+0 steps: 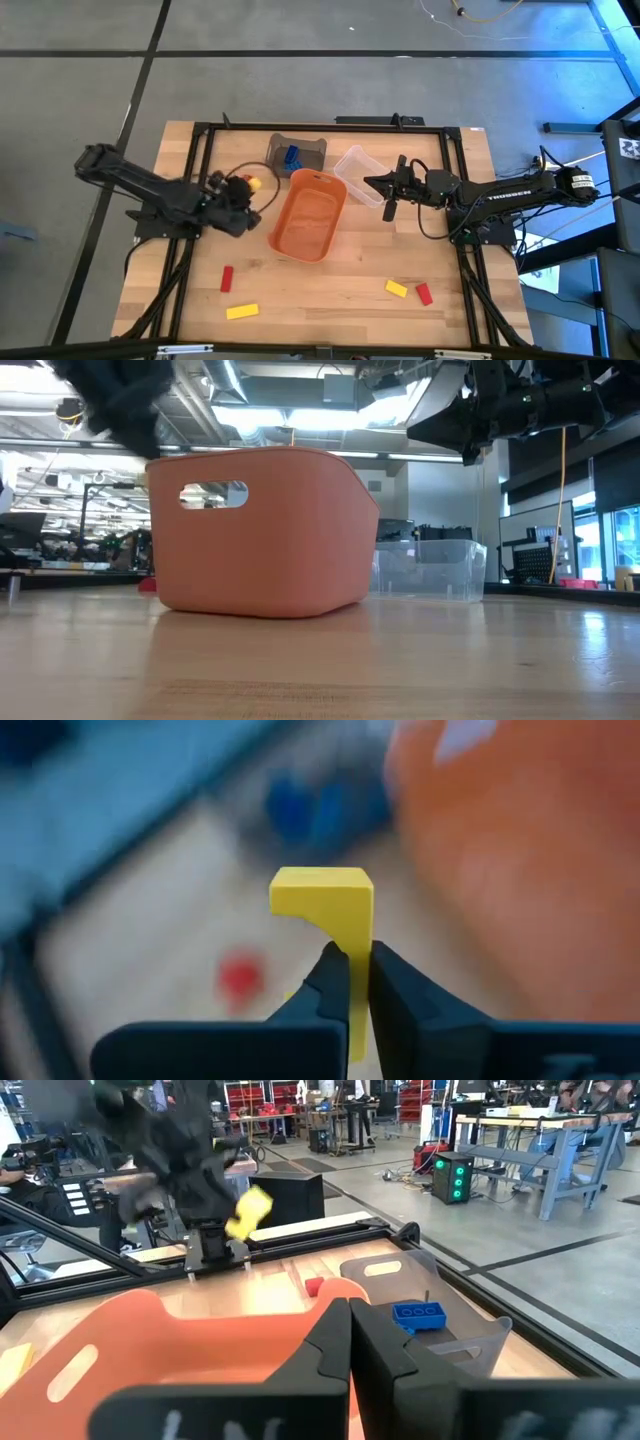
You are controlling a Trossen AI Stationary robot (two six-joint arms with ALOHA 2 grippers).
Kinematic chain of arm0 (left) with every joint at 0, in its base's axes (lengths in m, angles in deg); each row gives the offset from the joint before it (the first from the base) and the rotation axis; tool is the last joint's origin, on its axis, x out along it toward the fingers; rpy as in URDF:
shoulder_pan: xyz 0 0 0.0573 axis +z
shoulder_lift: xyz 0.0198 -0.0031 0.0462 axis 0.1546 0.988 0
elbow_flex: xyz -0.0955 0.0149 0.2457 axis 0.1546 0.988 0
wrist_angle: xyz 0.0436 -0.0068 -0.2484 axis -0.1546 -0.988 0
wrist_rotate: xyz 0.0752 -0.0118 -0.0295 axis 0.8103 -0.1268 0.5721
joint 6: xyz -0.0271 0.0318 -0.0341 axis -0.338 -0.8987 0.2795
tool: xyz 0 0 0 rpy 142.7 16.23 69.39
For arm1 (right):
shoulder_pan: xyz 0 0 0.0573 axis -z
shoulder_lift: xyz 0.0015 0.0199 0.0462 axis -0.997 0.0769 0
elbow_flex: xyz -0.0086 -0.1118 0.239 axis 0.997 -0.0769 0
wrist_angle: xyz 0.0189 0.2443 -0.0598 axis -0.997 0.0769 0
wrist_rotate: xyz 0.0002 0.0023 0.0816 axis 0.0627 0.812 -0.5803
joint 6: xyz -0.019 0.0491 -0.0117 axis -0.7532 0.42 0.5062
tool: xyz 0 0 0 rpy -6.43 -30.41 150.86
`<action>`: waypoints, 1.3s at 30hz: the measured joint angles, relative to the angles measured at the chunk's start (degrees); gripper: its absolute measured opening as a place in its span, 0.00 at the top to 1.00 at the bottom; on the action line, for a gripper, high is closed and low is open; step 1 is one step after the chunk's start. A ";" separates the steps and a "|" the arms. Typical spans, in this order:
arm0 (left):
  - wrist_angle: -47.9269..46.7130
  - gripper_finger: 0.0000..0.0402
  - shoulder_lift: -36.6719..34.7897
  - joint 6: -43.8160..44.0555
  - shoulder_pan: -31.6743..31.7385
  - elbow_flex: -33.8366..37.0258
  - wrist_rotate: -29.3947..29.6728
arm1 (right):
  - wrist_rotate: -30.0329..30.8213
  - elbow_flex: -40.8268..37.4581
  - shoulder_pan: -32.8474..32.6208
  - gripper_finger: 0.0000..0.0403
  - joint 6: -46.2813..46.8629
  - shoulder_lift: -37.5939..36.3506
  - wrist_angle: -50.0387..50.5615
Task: Sort & place blocks by color
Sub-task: Put the top yellow block into the orange bin
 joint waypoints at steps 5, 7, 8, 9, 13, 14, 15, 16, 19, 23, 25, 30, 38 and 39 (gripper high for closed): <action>32.74 0.97 -5.41 -25.58 0.19 6.26 2.73 | -0.13 0.00 -0.01 1.00 0.86 0.00 -0.01; 48.22 0.97 -5.47 -33.57 1.20 11.11 -2.84 | -0.65 0.00 -0.01 1.00 1.30 0.00 0.01; 55.82 0.97 -5.42 -36.74 1.84 13.69 -5.83 | -1.12 0.00 -0.01 1.00 1.32 0.00 0.01; 63.84 0.97 -5.19 -39.10 2.54 16.48 -8.89 | -1.61 0.00 -0.01 1.00 1.31 0.00 -0.06; 88.70 0.97 -1.52 -44.72 6.57 24.85 -19.91 | -1.95 0.00 -0.01 1.00 1.19 0.00 -0.19; 92.14 0.97 -0.65 -45.03 7.65 25.61 -22.27 | -1.95 0.00 -0.01 1.00 1.06 0.00 -0.16; 94.00 0.97 -0.37 -44.97 8.60 25.94 -24.49 | -1.95 0.00 -0.01 1.00 1.04 0.00 -0.19; 94.56 0.97 -0.43 -44.86 9.45 26.06 -26.04 | -1.95 0.00 -0.01 1.00 1.04 0.00 -0.20; 94.29 0.97 -0.36 -44.81 10.82 26.11 -27.80 | -1.97 0.00 -0.01 1.00 0.89 0.00 -0.19; 93.95 0.97 -0.38 -43.81 11.69 26.11 -28.72 | -1.95 0.00 -0.01 1.00 1.08 0.00 -0.10; 93.12 0.97 -0.38 -43.52 11.81 26.11 -28.68 | -1.95 0.00 -0.01 1.00 1.08 0.00 -0.07; 92.76 0.97 -0.38 -43.13 11.75 26.11 -28.70 | -1.95 0.00 -0.01 1.00 1.08 0.00 -0.06; 87.15 0.97 5.68 -39.45 11.75 21.72 -25.00 | -1.95 0.00 -0.01 1.00 0.05 0.01 -0.87; 84.98 0.97 7.30 -38.82 11.79 20.02 -24.99 | -1.95 0.00 -0.01 1.00 0.03 0.02 -0.97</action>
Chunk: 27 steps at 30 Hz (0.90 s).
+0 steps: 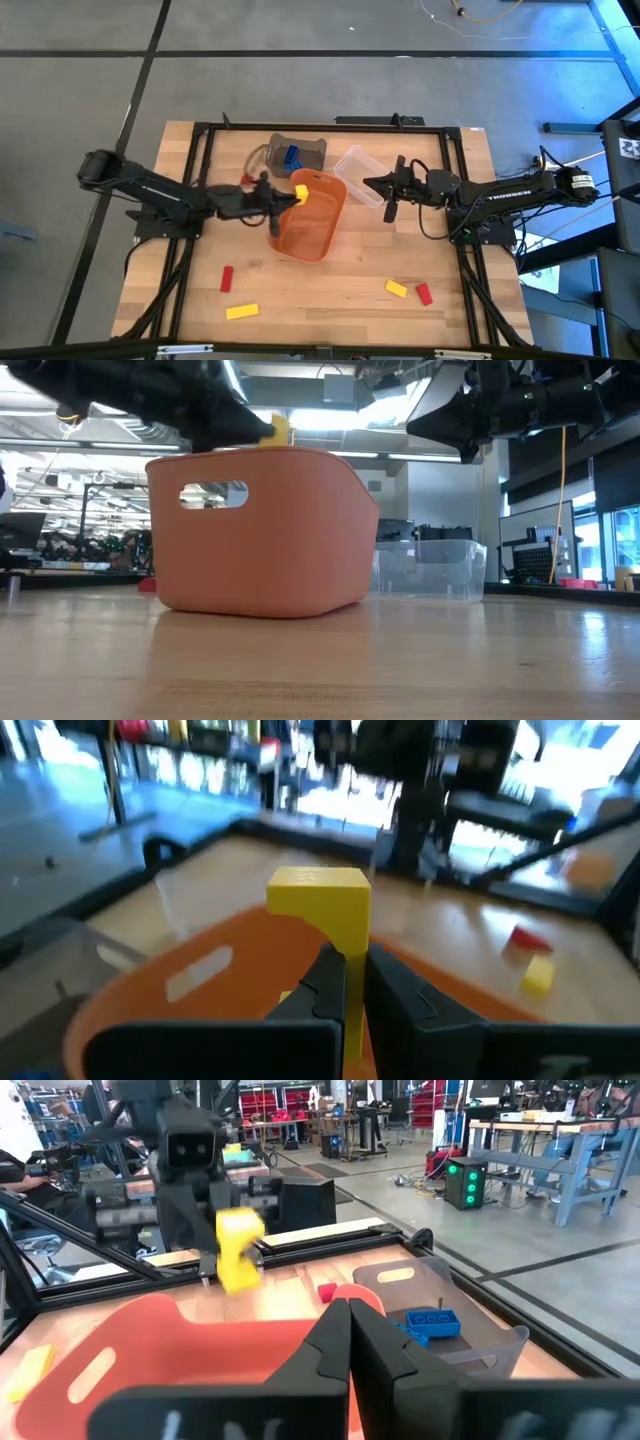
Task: Sort & place blocks by color
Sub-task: Put the top yellow block into the orange bin
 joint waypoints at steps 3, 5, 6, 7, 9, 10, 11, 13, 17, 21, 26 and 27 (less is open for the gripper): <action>-8.94 0.97 6.18 1.45 0.58 -6.71 0.70 | 0.00 0.00 0.00 1.00 0.00 0.00 -0.05; -17.72 0.97 10.31 2.55 1.18 -11.67 0.96 | 0.00 0.00 0.00 1.00 0.00 0.00 -0.07; -21.96 0.97 12.29 3.17 1.57 -14.05 0.94 | 0.00 0.00 0.00 1.00 0.00 0.00 -0.05; -26.07 0.97 14.28 3.88 1.90 -16.50 0.93 | 0.00 0.00 0.00 1.00 0.00 0.00 -0.05; -31.94 0.97 17.42 4.62 2.43 -20.22 0.78 | 0.00 0.00 0.00 1.00 0.00 0.00 0.07; -33.58 0.97 18.63 4.60 2.67 -21.42 0.11 | 0.00 0.00 0.01 1.00 0.00 0.00 0.29; -34.05 0.97 19.76 4.59 2.86 -22.38 -1.57 | 0.00 0.00 0.00 1.00 0.02 0.00 0.48; -34.12 0.97 21.33 4.56 3.09 -23.33 -6.58 | 0.00 0.00 0.00 1.00 0.07 0.00 0.72; -34.59 0.97 21.95 4.56 3.49 -23.64 -14.26 | 0.00 0.00 0.00 1.00 0.13 0.00 0.87; -35.85 0.97 22.00 4.60 3.48 -23.64 -15.62 | 0.00 0.00 0.00 1.00 0.17 0.00 0.87; -35.86 0.91 22.00 4.57 3.19 -23.64 -15.73 | 0.00 0.00 0.02 1.00 0.20 0.00 0.89; -35.84 0.90 22.00 4.56 3.19 -23.64 -15.66 | 0.00 0.00 0.00 1.00 0.20 0.00 0.89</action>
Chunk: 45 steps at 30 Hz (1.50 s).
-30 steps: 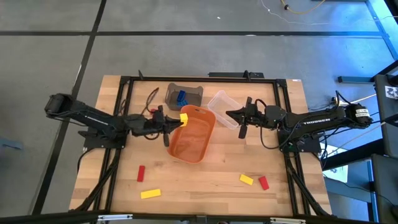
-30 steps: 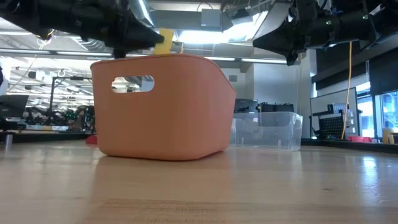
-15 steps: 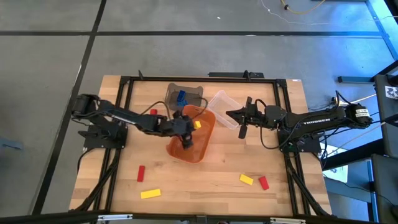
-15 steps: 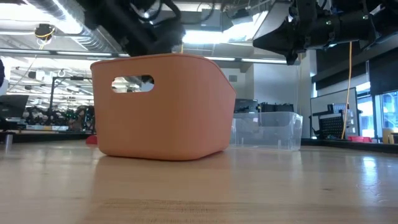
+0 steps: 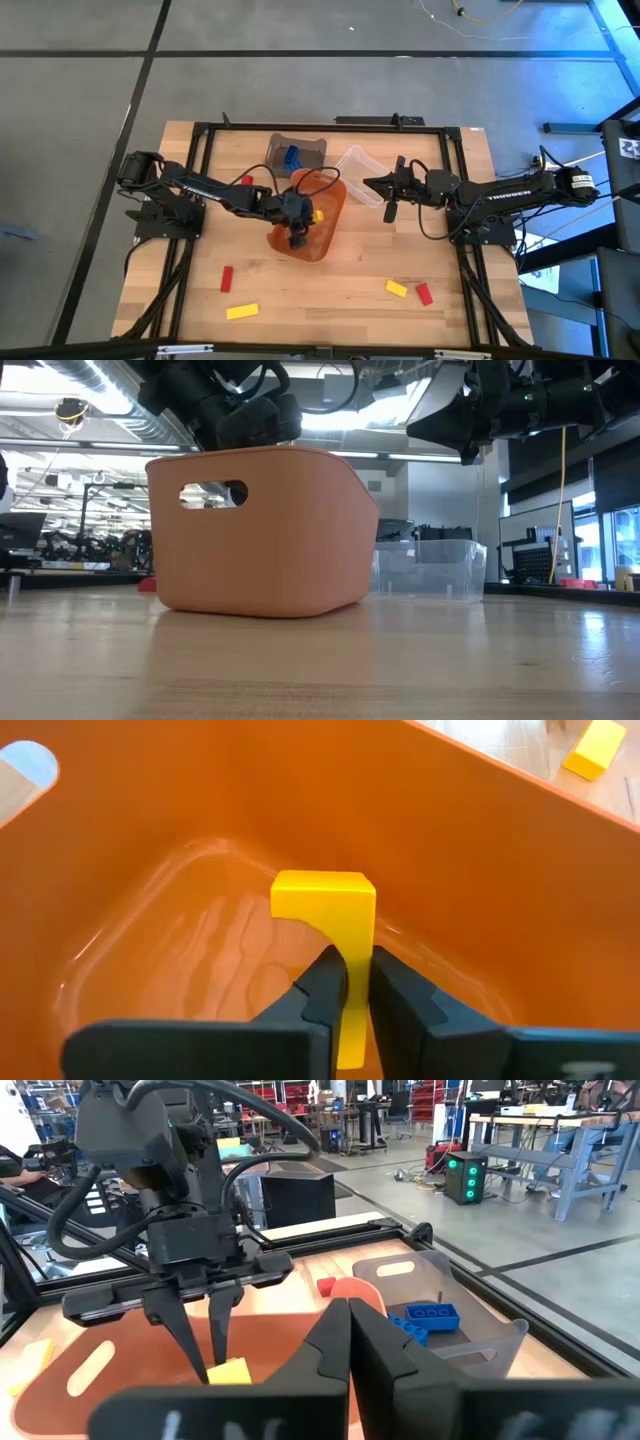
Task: Sort & place blocks by color
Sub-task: Put the top yellow block into the orange bin, then put the right yellow block into the orange bin
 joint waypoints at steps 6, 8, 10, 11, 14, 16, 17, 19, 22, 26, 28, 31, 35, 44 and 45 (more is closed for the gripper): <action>0.11 0.79 0.00 1.48 -0.02 0.00 3.16 | 0.00 0.00 0.00 1.00 0.00 0.00 0.00; 0.13 0.75 0.00 1.54 -0.02 0.00 3.74 | 0.00 0.00 0.00 1.00 0.02 0.00 0.02; 0.15 0.71 0.00 1.55 -0.02 0.00 3.61 | 0.00 0.00 0.00 1.00 0.02 0.00 0.04; 0.19 0.69 0.00 1.53 -0.02 0.00 3.53 | 0.00 0.00 0.00 1.00 0.02 0.00 0.02; 0.22 0.66 -0.13 2.61 0.06 0.00 4.96 | 0.00 0.00 0.00 1.00 0.02 0.00 0.04; -0.43 0.65 -1.72 2.88 0.48 0.02 5.04 | 0.00 0.00 0.00 1.00 0.02 0.00 0.08; 0.26 0.65 -2.65 2.73 0.59 0.01 4.93 | 0.00 0.00 0.00 1.00 0.02 0.00 0.18; 0.06 0.65 -4.94 1.84 0.26 0.07 5.50 | 0.00 0.00 0.00 1.00 0.02 0.01 0.58; 2.59 0.65 -9.47 -1.57 -2.18 1.88 9.05 | 0.00 -0.01 0.00 1.00 0.04 0.02 0.76; 8.66 0.65 -17.91 -4.82 -5.70 8.39 15.57 | 0.00 0.00 0.00 1.00 0.50 0.02 0.81; 12.16 0.65 -22.97 -5.69 -6.61 12.80 16.68 | 0.00 0.00 0.00 1.00 1.36 0.02 0.60; 18.03 0.65 -31.21 -6.45 -7.08 20.13 16.21 | 0.00 0.00 0.00 1.00 1.41 0.04 0.18; 25.03 0.65 -40.45 -6.48 -6.76 29.49 14.31 | 0.00 0.00 -0.02 1.00 1.53 0.07 0.07; 29.21 0.65 -48.01 -8.05 -5.27 34.94 10.38 | 0.00 0.00 -0.02 1.00 1.53 0.07 -0.02; 29.13 0.65 -48.00 -8.04 -5.23 34.98 10.61 | 0.00 0.00 -0.02 1.00 1.53 0.07 0.00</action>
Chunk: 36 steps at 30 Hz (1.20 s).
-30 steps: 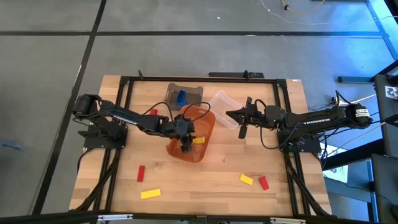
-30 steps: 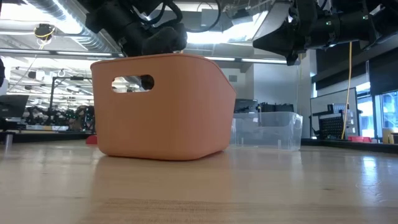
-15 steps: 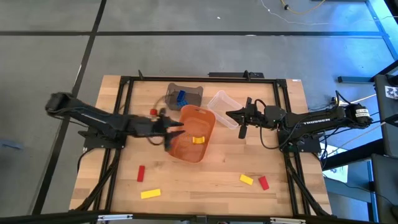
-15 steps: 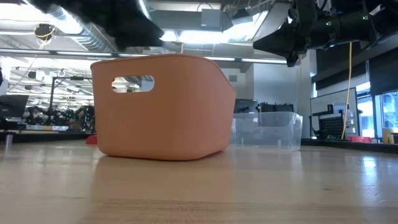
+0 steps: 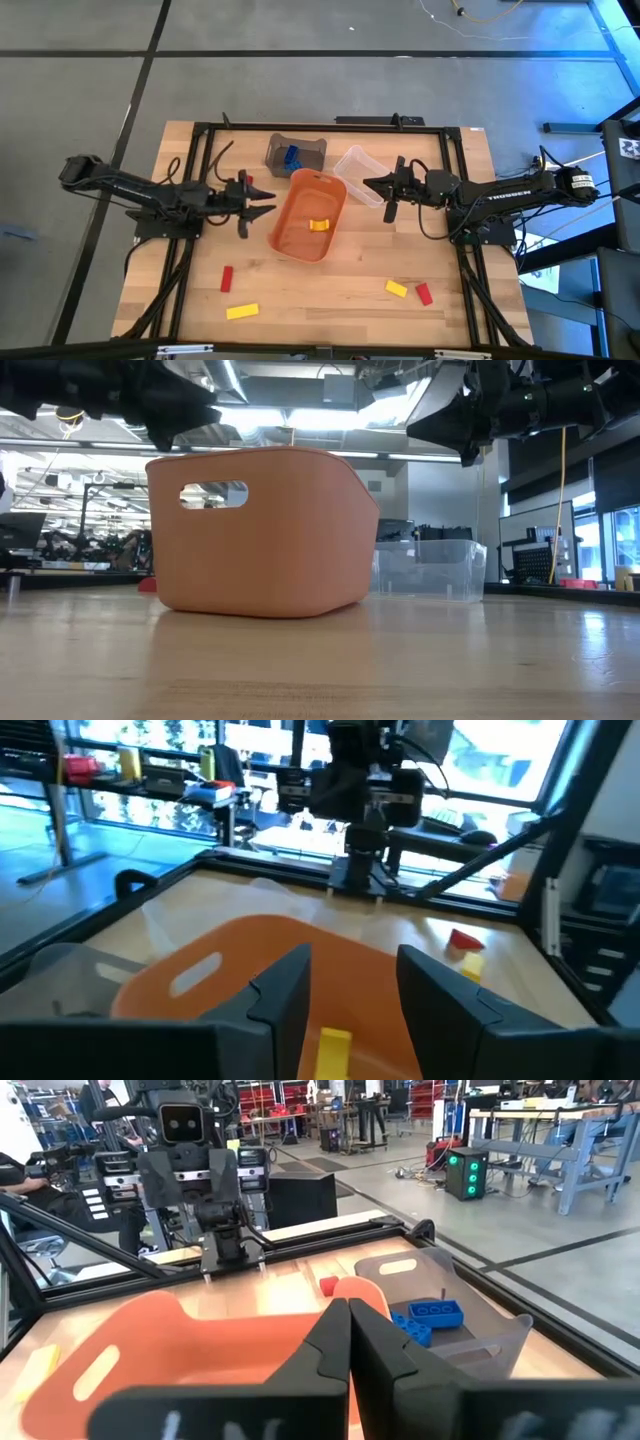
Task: Sort & place blocks by color
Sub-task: Put the right yellow block into the orange bin
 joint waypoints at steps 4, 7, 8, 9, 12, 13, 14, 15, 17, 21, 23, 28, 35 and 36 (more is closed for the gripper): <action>0.02 0.69 0.00 1.36 0.01 0.01 3.13 | 0.00 0.00 0.00 1.00 0.00 0.00 0.02; 0.00 0.78 0.00 3.06 0.03 0.01 3.09 | 0.00 0.00 0.00 1.00 0.00 0.00 0.02; -0.02 0.82 0.00 3.08 0.03 0.01 2.50 | 0.00 0.00 0.00 1.00 0.00 0.00 0.02; 0.00 0.87 0.00 3.06 0.01 0.01 2.08 | 0.00 0.00 0.00 1.00 0.00 0.00 0.02; -0.10 0.98 0.00 3.05 0.15 0.01 1.84 | 0.00 0.00 0.00 1.00 0.00 0.00 0.03; -0.23 0.98 0.00 3.04 0.30 0.01 1.70 | 0.00 0.00 0.01 1.00 0.00 0.00 0.02; -0.38 0.98 0.00 3.03 0.50 0.01 1.45 | 0.00 0.00 0.00 1.00 0.00 0.00 0.03; -0.44 0.99 0.02 2.80 0.62 0.01 1.35 | 0.00 0.00 0.01 1.00 0.00 0.00 0.02; -0.42 1.00 0.02 2.43 0.86 0.01 1.36 | 0.00 0.00 0.01 1.00 0.00 0.00 0.04; -0.42 1.00 0.02 2.29 0.97 0.01 1.35 | 0.00 0.00 0.00 1.00 -0.20 0.00 0.04; -0.42 1.00 0.02 1.84 0.97 0.01 1.33 | -0.02 0.00 0.01 1.00 -0.23 0.00 0.34; -0.42 1.00 0.02 1.75 0.97 0.01 1.33 | 0.00 0.00 0.05 0.99 -0.41 0.02 1.48; -0.42 1.00 0.02 1.75 0.97 0.01 1.33 | -3.75 0.00 0.83 0.76 3.95 0.02 1.30; -0.42 1.00 0.02 1.73 0.97 0.01 1.34 | -4.54 0.00 0.83 0.71 4.25 0.02 1.31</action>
